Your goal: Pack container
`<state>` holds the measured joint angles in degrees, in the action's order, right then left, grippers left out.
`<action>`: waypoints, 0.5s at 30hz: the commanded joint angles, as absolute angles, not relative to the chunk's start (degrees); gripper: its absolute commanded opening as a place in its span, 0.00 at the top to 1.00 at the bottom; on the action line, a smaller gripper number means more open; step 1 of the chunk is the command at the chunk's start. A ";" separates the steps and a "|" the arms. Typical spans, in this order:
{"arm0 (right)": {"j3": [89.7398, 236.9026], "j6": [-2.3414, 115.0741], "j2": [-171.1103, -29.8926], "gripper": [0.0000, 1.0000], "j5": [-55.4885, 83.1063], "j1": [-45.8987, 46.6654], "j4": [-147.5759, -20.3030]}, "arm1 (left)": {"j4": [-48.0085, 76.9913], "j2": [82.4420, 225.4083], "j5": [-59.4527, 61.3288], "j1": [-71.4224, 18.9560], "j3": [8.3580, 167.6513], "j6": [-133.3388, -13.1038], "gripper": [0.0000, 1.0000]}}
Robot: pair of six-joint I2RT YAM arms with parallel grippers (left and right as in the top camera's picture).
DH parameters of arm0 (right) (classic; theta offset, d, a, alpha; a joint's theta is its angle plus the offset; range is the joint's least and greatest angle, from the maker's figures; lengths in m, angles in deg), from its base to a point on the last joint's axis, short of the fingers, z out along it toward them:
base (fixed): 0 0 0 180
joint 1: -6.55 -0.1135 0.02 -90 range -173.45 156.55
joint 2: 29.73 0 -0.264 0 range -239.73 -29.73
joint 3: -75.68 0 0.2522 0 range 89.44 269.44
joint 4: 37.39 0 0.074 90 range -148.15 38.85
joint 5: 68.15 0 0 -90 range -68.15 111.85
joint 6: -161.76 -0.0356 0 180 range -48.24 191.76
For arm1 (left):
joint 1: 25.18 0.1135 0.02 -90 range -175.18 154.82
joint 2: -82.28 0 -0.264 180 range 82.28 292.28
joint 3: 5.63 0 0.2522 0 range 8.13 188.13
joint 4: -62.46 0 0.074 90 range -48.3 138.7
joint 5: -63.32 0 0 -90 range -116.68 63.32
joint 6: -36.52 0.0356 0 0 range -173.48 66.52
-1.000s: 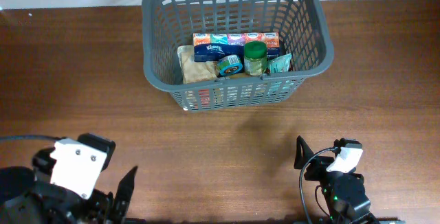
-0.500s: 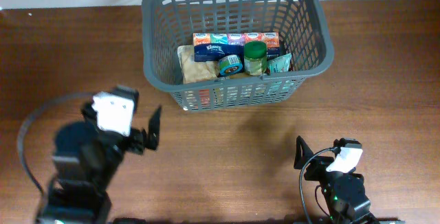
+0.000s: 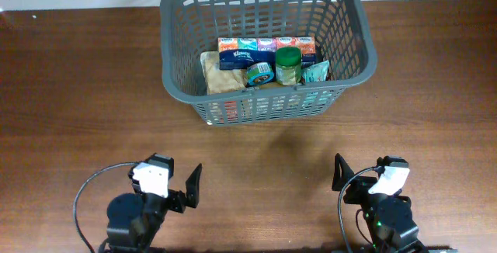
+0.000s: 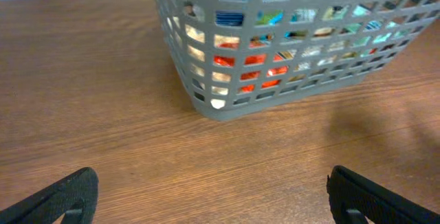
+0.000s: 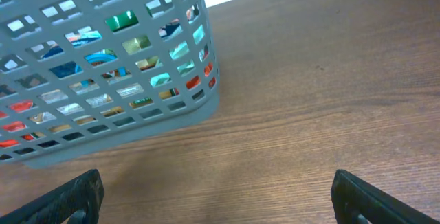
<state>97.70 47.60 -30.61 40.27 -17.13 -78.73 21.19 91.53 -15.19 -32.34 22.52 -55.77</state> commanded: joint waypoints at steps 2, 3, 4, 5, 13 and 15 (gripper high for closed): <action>97.26 47.71 -29.91 0.01 40.55 -17.40 -78.77 | 22.11 88.32 -14.01 -34.27 18.13 -57.15 0.01; 97.26 47.71 -29.91 0.01 40.55 -17.40 -78.77 | 22.33 87.93 -14.03 -34.77 17.38 -57.15 0.01; 97.26 47.71 -29.91 0.01 40.55 -17.40 -78.77 | 22.65 87.56 -14.10 -35.27 16.60 -57.15 0.01; 97.26 47.71 -29.91 0.01 40.55 -17.40 -78.77 | 23.31 87.14 -14.25 -35.82 15.66 -57.15 0.01; 97.26 47.71 -29.91 0.01 40.55 -17.40 -78.77 | 24.21 85.50 -17.92 -39.49 15.35 -57.12 0.01; 97.26 47.71 -29.91 0.01 40.55 -17.40 -78.77 | 24.23 84.78 -17.92 -39.80 15.35 -57.12 0.01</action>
<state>97.70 47.58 -30.61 40.27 -17.13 -78.73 23.94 86.16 -16.66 -39.21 15.92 -56.40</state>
